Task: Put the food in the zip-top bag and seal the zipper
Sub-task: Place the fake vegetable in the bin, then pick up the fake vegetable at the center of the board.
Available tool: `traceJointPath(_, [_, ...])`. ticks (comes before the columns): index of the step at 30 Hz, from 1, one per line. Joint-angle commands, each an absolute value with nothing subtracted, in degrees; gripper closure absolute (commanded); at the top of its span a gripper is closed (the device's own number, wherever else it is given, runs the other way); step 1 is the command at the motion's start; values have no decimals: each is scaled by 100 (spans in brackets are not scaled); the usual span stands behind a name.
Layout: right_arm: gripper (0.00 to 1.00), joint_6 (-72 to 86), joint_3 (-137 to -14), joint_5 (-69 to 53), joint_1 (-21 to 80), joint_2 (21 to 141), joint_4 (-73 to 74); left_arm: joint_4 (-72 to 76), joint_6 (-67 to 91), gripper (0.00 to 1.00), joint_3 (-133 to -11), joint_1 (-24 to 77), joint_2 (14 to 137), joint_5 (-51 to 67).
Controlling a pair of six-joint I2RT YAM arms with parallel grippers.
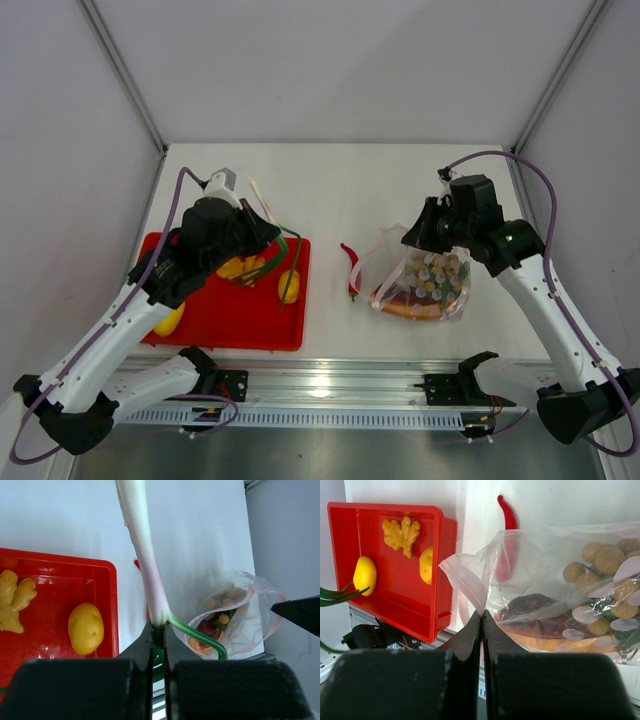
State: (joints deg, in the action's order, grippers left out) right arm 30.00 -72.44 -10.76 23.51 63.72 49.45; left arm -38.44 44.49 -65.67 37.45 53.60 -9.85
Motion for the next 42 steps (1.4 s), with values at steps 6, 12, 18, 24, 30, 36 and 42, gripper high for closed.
traceJointPath(6, [100, 2971, -7480, -1081, 2224, 6293, 4966, -4456, 4640, 100, -6496, 3657, 5642, -1977])
traceJointPath(12, [100, 2883, -7471, -1090, 2162, 6144, 5062, -4430, 4974, 99, -5424, 2998, 5739, -1854])
traceJointPath(18, [100, 2778, -7444, -1142, 2101, 6065, 5133, -4201, 4825, 32, -5177, 2997, 5933, -1774])
traceJointPath(24, [100, 2725, -7532, -1239, 1995, 6021, 5194, -4781, 4720, 10, -6555, 4033, 6467, -2821])
traceJointPath(30, [100, 2698, -7655, -1248, 1960, 5951, 5378, -5186, 5230, 0, -6919, 4280, 7137, -3024])
traceJointPath(36, [100, 2646, -7655, -1213, 1899, 5888, 5476, -3540, 4659, 24, -6241, 4534, 6803, -2313])
traceJointPath(42, [100, 2742, -7760, -1283, 1890, 5889, 5467, -3401, 4562, 41, -7144, 4904, 7985, -1531])
